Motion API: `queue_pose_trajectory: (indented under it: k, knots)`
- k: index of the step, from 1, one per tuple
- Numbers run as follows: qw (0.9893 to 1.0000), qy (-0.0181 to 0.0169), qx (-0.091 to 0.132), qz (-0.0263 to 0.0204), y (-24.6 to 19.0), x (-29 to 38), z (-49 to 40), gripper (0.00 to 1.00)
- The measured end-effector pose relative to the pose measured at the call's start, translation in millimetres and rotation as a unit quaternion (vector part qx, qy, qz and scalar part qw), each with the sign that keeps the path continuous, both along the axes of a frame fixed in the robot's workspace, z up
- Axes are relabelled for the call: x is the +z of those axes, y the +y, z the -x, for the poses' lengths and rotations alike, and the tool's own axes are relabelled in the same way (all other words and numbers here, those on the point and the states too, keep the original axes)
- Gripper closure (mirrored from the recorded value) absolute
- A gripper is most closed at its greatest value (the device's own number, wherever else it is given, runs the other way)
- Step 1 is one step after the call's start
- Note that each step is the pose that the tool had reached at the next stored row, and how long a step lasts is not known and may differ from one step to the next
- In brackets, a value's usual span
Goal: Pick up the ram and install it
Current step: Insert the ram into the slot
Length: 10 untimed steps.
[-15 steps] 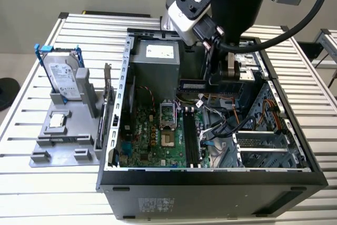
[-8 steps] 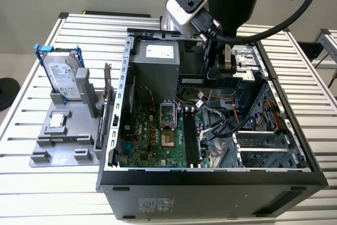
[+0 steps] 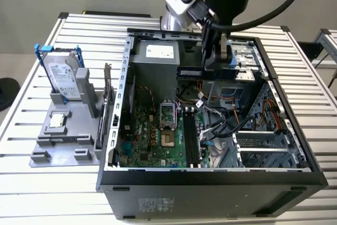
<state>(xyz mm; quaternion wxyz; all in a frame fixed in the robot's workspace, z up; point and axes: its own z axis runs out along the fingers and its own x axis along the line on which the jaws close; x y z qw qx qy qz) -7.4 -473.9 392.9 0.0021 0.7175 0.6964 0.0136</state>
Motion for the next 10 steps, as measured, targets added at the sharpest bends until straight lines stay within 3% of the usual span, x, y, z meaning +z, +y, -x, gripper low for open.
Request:
queue_pose_trajectory:
  k: [10]
  knots:
    - [1.0000,0.0000,0.000,0.0000,35.1,0.0,0.0,1.00]
